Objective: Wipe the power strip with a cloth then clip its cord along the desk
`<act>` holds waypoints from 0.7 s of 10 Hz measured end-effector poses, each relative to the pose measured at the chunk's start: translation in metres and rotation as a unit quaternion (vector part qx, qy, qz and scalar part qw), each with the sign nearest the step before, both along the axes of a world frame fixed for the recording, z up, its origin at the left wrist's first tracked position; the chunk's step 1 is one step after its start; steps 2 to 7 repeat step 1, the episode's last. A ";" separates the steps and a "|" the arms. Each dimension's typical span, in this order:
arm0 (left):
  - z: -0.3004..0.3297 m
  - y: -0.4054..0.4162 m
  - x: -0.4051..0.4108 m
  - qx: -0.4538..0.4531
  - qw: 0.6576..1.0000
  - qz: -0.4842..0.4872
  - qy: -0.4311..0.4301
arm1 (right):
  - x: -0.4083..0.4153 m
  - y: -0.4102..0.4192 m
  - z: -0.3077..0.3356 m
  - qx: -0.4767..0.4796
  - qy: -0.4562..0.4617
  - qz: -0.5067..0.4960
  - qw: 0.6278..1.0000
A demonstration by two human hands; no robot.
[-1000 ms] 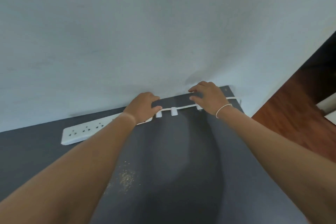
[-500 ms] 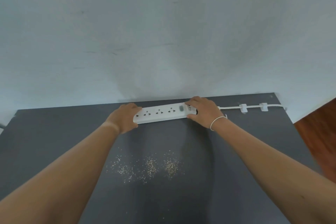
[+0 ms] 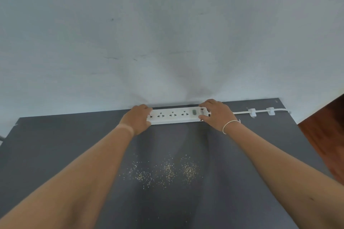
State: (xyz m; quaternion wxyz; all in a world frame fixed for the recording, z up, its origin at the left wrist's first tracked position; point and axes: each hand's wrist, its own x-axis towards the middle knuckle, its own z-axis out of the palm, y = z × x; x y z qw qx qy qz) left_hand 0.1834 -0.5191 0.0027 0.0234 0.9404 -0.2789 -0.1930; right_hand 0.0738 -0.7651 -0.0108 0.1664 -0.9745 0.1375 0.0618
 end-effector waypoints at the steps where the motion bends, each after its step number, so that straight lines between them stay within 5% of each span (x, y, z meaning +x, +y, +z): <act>1: 0.015 0.004 -0.010 -0.016 1.000 -0.012 -0.014 | -0.007 0.008 0.016 -0.012 -0.003 0.009 1.000; 7: 0.015 0.004 -0.010 -0.016 1.000 -0.012 -0.014 | -0.007 0.008 0.016 -0.012 -0.003 0.009 1.000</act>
